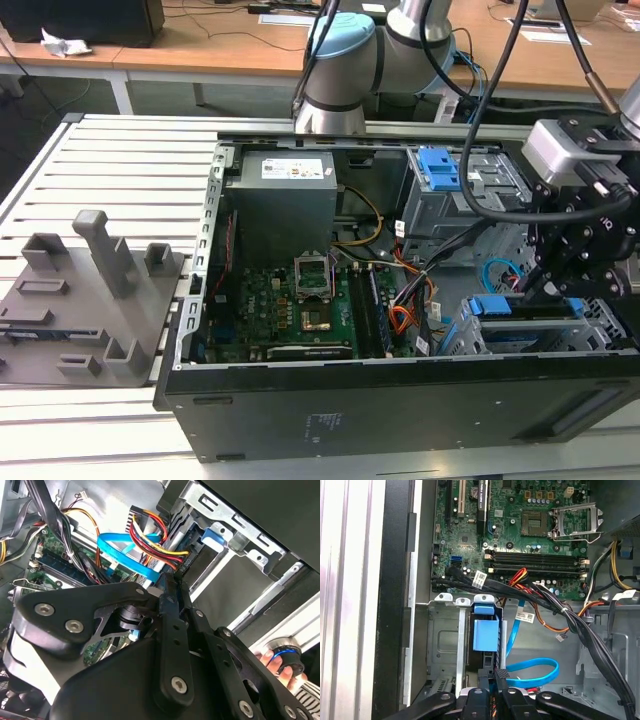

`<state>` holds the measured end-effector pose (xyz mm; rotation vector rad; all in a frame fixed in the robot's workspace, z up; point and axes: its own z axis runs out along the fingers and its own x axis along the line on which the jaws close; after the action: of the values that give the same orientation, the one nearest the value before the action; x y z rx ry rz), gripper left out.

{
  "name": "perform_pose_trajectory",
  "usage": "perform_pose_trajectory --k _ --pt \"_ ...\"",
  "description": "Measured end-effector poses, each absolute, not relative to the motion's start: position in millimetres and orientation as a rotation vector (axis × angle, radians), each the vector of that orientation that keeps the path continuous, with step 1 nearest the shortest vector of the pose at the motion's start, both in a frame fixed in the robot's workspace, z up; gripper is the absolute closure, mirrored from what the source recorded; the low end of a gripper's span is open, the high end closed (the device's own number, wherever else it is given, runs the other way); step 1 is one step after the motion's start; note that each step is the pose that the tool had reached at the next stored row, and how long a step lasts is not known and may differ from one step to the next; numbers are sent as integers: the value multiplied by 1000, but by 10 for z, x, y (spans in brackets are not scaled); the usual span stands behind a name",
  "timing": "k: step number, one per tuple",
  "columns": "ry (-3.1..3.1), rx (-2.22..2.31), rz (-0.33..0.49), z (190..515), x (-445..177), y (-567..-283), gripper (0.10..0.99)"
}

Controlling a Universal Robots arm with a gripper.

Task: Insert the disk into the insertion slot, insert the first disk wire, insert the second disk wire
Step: 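Insert the second disk wire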

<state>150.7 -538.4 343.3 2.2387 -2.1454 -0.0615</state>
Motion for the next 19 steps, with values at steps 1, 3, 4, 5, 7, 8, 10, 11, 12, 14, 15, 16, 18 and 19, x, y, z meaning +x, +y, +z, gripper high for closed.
perform_pose_trajectory --k 1,3,4,5,7,8,10,11,12,14,15,16,18,19 --pt "-2145 2239 -61 3428 1507 -5390 922" --pt "-2146 2239 -63 3465 1507 -5391 922" --pt "-2151 2245 -76 3461 1507 -5391 922" --pt "-2154 2248 -84 3456 1506 -5391 922" --pt "-2154 2249 -90 3446 1507 -5391 922" --pt "-2154 2249 -91 3444 1509 -5391 922" --pt "-2153 2248 -93 3436 1513 -5392 922" --pt "-2153 2248 -94 3432 1516 -5393 922" --pt "-2153 2247 -94 3429 1518 -5398 922" --pt "-2153 2247 -95 3427 1519 -5409 922" --pt "-2153 2247 -95 3424 1520 -5419 922" --pt "-2153 2247 -95 3422 1520 -5422 922" --pt "-2152 2247 -96 3414 1523 -5426 922" --pt "-2152 2247 -97 3411 1524 -5426 922"
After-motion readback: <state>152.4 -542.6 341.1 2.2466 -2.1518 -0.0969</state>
